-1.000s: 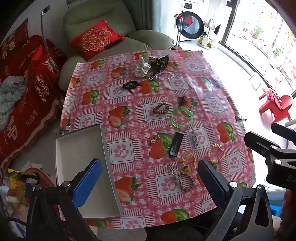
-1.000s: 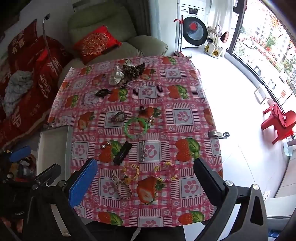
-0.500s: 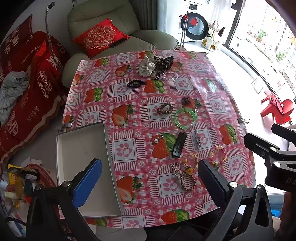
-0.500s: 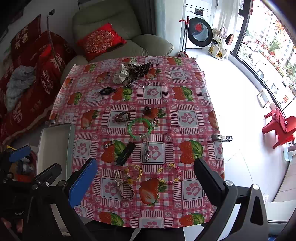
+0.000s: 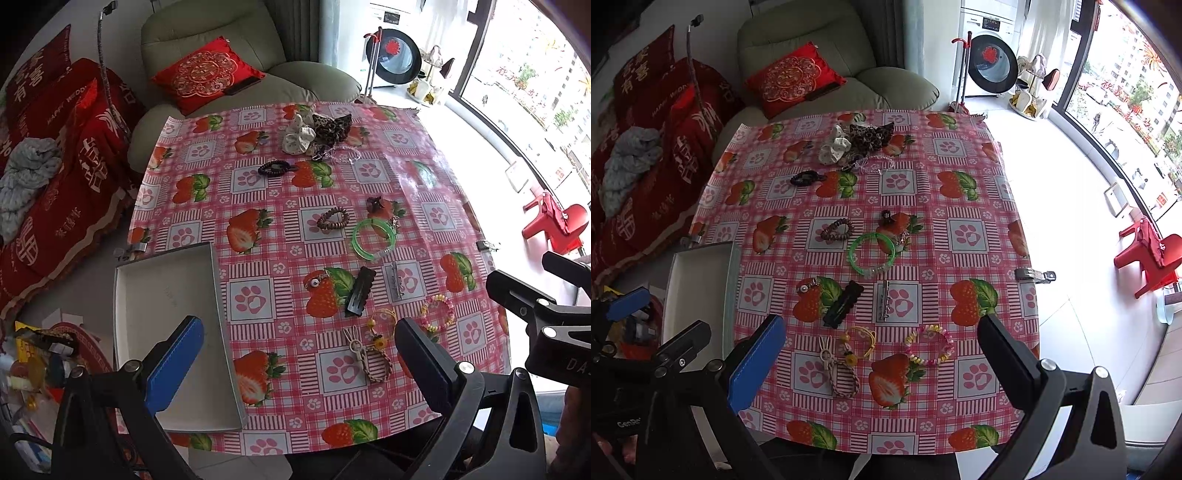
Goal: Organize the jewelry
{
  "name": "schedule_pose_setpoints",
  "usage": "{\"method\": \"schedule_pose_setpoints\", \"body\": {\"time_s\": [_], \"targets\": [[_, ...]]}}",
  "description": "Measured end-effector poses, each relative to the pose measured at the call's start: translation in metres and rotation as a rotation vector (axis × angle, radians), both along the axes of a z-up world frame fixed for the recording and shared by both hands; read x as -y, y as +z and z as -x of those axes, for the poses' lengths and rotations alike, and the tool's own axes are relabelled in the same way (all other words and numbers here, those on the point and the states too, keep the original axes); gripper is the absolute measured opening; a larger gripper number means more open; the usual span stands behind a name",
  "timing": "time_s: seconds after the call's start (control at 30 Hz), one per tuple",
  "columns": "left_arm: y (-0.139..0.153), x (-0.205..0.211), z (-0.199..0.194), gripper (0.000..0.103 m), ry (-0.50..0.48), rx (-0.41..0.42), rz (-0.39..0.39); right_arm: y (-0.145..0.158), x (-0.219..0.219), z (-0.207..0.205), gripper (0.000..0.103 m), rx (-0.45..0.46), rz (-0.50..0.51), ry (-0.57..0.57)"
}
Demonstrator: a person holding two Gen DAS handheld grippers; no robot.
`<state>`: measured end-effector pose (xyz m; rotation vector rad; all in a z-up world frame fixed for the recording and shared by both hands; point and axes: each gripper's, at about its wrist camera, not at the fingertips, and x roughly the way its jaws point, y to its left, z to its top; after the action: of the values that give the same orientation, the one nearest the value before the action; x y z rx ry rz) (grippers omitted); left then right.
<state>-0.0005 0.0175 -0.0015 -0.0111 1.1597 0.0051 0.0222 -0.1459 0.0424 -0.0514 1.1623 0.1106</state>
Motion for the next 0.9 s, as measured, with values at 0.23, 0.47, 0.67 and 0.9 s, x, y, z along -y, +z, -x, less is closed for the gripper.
{"method": "schedule_pose_setpoints", "body": {"time_s": [0.23,0.47,0.67,0.9], "targets": [[0.0022,-0.0035,-0.0017,0.103,0.003,0.003,0.0,0.0013,0.0002,-0.0002,0.103,0.009,0.003,0.002],[0.0036,-0.0008,-0.0022,0.103,0.006,0.003,-0.002,0.0013,0.0004,-0.0021,0.103,0.014,0.002,0.002],[0.007,-0.0009,-0.005,0.103,0.009,0.005,-0.001,0.0025,-0.0007,-0.0023,0.103,0.014,0.004,0.006],[0.0088,-0.0012,-0.0066,0.103,0.008,0.006,-0.001,0.0026,-0.0008,-0.0022,0.103,0.013,0.003,0.003]]}}
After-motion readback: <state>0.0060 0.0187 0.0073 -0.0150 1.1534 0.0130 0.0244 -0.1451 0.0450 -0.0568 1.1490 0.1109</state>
